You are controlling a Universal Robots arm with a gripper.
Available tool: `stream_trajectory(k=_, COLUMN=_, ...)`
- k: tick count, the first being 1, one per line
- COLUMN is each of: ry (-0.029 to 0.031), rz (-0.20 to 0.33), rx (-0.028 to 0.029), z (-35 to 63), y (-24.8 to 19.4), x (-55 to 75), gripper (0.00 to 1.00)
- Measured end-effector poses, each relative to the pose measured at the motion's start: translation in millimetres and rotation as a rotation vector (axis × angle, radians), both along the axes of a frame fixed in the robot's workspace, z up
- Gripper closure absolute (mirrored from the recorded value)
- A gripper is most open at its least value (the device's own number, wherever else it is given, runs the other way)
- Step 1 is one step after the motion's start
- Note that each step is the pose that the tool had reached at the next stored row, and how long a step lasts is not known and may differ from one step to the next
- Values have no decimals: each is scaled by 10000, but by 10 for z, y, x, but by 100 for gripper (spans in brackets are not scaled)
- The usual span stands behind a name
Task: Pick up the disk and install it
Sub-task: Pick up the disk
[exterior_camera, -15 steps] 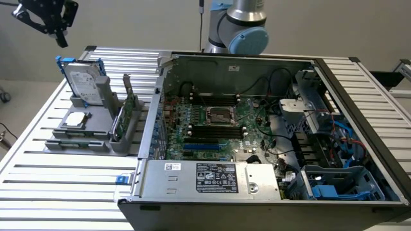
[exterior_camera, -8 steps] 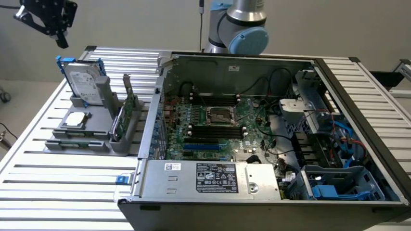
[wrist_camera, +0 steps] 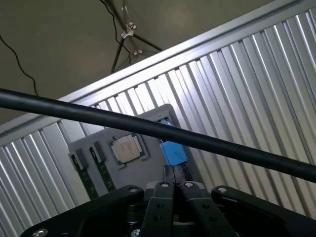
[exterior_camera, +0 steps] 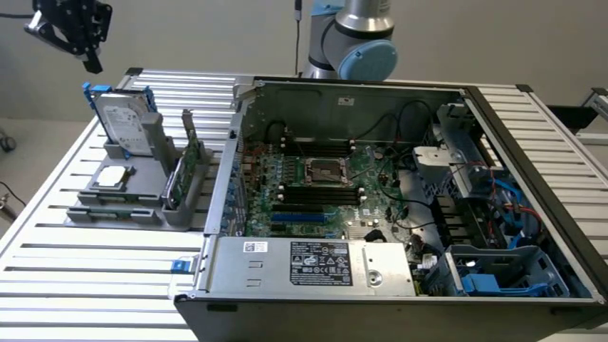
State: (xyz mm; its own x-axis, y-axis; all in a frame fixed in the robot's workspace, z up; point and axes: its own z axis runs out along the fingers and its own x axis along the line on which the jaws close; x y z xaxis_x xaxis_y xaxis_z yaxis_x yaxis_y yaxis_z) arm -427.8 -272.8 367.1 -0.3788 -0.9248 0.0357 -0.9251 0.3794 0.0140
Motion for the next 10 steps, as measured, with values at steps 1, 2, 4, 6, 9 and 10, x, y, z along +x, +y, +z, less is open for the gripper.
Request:
stream_trajectory(k=1, ry=0, rz=181, rx=0, z=-5, y=0, x=0, gripper=89)
stream_trajectory(k=2, ry=-1, rz=370, rx=1, z=-12, y=0, x=0, gripper=89)
stream_trajectory(k=4, ry=0, rz=730, rx=2, z=-24, y=0, x=0, gripper=89)
stream_trajectory(k=6, ry=-1, rz=1091, rx=5, z=-38, y=0, x=0, gripper=89)
stream_trajectory(k=9, ry=0, rz=1625, rx=11, z=-58, y=0, x=-1, gripper=89)
stream_trajectory(k=10, ry=-1, rz=1783, rx=15, z=-65, y=0, x=-1, gripper=89)
